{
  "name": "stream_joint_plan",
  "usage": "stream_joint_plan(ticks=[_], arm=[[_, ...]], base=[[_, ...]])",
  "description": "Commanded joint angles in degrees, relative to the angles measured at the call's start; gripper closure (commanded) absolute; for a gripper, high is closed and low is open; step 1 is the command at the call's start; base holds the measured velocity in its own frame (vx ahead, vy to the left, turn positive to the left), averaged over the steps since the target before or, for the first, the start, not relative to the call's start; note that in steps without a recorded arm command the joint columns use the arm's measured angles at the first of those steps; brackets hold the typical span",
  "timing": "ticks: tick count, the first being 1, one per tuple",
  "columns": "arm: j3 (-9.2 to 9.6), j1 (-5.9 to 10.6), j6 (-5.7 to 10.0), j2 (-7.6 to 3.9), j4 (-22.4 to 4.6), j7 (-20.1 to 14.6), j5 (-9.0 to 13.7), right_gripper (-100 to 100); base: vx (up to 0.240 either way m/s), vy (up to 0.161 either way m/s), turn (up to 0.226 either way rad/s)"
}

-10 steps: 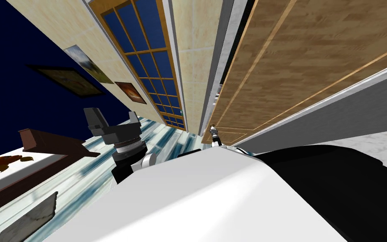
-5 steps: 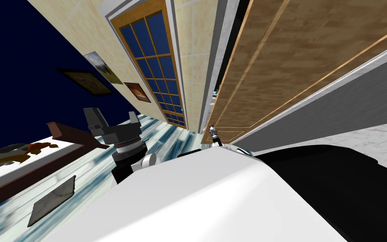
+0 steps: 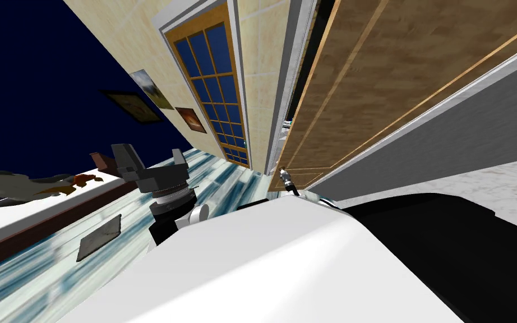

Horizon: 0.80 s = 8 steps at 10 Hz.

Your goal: Pull the door open

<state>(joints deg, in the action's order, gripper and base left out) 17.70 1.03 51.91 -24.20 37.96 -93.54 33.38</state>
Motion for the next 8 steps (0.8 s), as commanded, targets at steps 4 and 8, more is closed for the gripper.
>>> stream_joint_plan(ticks=[4, 8], arm=[[2.55, -0.85, 1.47, -1.33, 0.0, -2.5, -1.3, 100], [5.86, -2.78, 5.05, -3.94, 0.1, -6.2, -3.0, 100]], base=[[-0.201, -0.037, 0.058], [-0.221, -0.058, 0.11]])
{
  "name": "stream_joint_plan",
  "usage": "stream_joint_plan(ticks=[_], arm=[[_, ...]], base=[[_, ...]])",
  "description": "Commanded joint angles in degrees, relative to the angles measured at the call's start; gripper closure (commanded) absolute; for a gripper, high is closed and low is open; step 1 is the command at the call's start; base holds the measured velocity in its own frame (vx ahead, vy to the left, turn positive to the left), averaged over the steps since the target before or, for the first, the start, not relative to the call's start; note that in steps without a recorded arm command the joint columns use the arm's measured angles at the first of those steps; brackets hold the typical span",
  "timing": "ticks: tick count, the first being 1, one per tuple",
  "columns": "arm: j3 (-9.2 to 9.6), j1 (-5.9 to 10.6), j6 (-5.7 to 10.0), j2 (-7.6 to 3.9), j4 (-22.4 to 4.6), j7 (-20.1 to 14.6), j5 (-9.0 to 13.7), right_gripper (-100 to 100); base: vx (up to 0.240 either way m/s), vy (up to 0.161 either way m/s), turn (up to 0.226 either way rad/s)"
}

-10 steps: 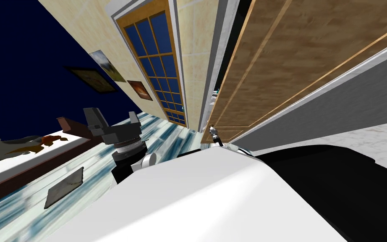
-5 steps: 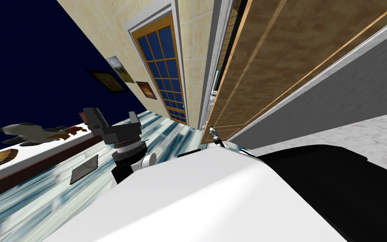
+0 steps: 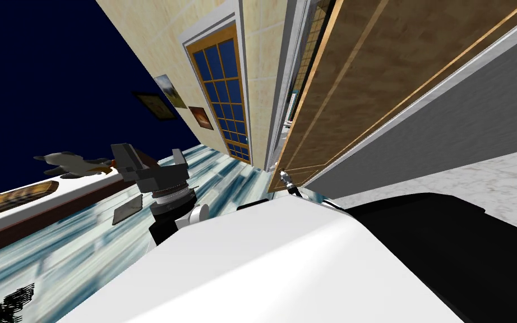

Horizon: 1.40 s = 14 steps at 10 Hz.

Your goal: Pull the door open

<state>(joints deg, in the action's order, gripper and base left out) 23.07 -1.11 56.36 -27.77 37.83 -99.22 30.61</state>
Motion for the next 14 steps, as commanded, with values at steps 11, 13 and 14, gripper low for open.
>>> stream_joint_plan(ticks=[11, 13, 14], arm=[[5.43, -3.74, 9.57, -4.52, -2.6, -7.2, -3.9, 100], [6.02, -4.28, 11.15, -5.14, -3.2, -8.2, -4.5, 100], [6.35, -4.57, 12.02, -5.48, -3.4, -8.7, -4.8, 100]], base=[[-0.178, -0.06, 0.103], [-0.167, -0.07, 0.093], [-0.178, -0.076, 0.114]])
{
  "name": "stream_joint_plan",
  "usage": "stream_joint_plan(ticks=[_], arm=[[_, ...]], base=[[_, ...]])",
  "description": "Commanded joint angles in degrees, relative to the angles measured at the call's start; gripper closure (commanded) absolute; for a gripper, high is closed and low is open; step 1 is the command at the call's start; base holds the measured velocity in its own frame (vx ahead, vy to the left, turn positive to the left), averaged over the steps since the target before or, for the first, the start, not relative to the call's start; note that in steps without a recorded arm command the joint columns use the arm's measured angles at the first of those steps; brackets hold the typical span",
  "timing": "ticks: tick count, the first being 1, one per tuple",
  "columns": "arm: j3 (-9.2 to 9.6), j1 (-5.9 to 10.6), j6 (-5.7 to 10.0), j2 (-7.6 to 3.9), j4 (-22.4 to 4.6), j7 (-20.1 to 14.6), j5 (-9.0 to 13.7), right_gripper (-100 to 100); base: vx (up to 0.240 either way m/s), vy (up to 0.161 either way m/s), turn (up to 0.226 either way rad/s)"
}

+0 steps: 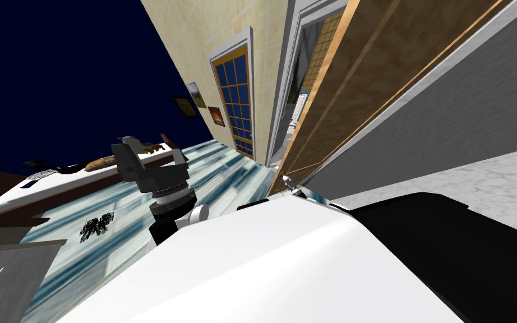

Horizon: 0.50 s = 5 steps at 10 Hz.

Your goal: Pull the door open

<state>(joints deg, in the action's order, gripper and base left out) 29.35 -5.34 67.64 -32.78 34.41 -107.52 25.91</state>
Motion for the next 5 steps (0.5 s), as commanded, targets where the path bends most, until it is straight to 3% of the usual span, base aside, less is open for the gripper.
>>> stream_joint_plan(ticks=[1, 2, 5], arm=[[0.37, -0.61, 1.53, -0.78, -0.3, -0.9, -0.4, 100], [0.21, -0.31, 0.84, -0.46, -0.1, -0.5, -0.3, 100], [1.06, -0.82, 2.92, -0.85, -1.5, -1.2, -0.3, 100]], base=[[-0.212, -0.043, 0.109], [-0.093, -0.016, 0.015], [-0.164, -0.074, 0.155]])
